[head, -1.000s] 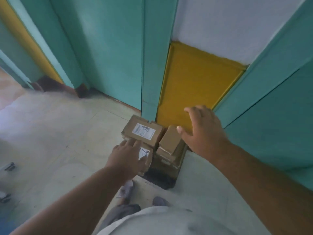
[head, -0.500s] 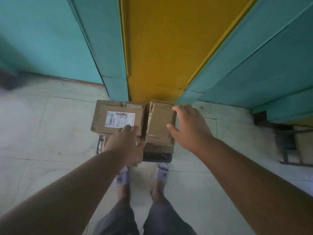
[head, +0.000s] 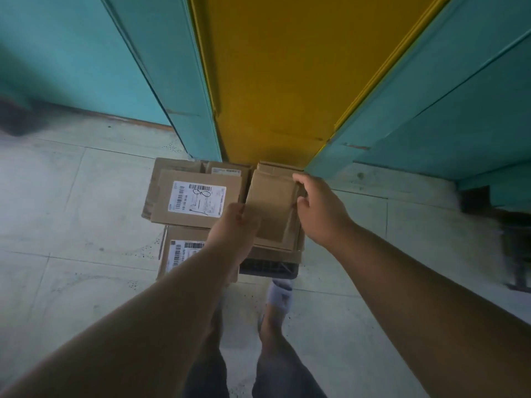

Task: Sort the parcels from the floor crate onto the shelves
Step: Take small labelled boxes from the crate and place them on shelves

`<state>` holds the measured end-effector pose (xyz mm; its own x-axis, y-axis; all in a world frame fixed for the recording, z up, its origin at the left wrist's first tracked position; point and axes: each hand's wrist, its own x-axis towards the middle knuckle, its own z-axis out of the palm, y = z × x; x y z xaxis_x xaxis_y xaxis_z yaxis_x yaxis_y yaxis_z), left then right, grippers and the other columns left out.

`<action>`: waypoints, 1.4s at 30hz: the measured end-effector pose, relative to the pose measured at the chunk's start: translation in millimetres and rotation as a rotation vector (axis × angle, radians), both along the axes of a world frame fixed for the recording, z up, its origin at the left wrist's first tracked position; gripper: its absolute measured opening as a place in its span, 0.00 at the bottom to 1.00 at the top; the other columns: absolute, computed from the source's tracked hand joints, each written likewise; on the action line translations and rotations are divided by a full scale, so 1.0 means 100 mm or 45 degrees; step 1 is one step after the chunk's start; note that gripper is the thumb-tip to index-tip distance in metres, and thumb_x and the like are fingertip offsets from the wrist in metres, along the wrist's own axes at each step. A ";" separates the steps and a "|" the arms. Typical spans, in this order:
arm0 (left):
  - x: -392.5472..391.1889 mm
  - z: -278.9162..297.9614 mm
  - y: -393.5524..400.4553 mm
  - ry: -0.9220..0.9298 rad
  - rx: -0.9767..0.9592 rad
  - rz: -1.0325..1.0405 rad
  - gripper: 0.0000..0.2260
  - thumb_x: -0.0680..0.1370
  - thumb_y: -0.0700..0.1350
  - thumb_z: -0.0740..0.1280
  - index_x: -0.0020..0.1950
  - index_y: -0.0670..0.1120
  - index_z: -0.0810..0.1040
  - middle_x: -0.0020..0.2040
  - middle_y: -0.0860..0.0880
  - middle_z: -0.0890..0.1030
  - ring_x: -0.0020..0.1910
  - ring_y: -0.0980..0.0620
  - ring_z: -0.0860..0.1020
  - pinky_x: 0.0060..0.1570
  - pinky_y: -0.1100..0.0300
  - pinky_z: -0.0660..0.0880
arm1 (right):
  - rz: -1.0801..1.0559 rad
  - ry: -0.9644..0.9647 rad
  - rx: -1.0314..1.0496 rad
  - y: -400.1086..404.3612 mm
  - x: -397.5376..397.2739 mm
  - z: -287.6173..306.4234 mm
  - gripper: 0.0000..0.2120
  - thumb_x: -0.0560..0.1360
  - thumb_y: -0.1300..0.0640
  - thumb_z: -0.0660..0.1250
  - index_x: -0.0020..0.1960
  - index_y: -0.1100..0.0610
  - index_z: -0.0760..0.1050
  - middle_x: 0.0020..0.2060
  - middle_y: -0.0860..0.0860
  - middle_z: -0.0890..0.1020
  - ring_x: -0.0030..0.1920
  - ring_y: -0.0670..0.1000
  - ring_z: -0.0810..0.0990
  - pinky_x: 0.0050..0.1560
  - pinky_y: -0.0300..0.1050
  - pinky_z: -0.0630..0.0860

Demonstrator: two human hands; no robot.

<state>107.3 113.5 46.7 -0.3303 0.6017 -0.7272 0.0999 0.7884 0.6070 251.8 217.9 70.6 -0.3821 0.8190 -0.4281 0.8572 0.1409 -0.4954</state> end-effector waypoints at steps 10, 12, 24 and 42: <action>-0.28 1.38 -0.42 -0.362 0.120 0.448 0.10 0.84 0.43 0.58 0.63 0.51 0.75 0.46 0.43 0.83 0.34 0.50 0.80 0.34 0.57 0.76 | 0.203 0.519 -0.210 -0.13 -0.10 1.45 0.20 0.78 0.55 0.70 0.68 0.45 0.71 0.56 0.44 0.76 0.50 0.35 0.77 0.43 0.23 0.72; -0.34 1.62 -0.54 -0.329 0.223 0.283 0.12 0.84 0.44 0.61 0.66 0.47 0.74 0.46 0.45 0.81 0.35 0.50 0.81 0.35 0.57 0.77 | 0.203 0.498 -0.178 -0.19 -0.17 1.69 0.21 0.78 0.52 0.71 0.68 0.45 0.70 0.56 0.44 0.77 0.48 0.35 0.77 0.41 0.27 0.74; -0.99 2.43 -0.96 -0.948 0.382 0.256 0.25 0.76 0.56 0.62 0.64 0.38 0.74 0.53 0.33 0.81 0.46 0.38 0.83 0.42 0.50 0.82 | 0.040 0.739 -0.377 -0.58 -0.47 2.57 0.16 0.78 0.52 0.70 0.65 0.46 0.76 0.57 0.48 0.83 0.56 0.51 0.83 0.49 0.44 0.82; -1.34 2.25 -1.19 -0.526 0.471 -0.030 0.13 0.79 0.46 0.67 0.64 0.50 0.76 0.58 0.51 0.84 0.59 0.47 0.82 0.66 0.43 0.74 | -0.221 0.582 -0.017 -0.88 -0.85 2.47 0.10 0.81 0.40 0.59 0.55 0.43 0.74 0.48 0.37 0.77 0.47 0.37 0.75 0.40 0.37 0.68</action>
<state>-26.7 -5.3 271.4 -0.0462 0.8454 -0.5321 -0.1902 0.5155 0.8355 166.9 130.3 317.3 -0.3917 0.8829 -0.2589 0.5617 0.0066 -0.8273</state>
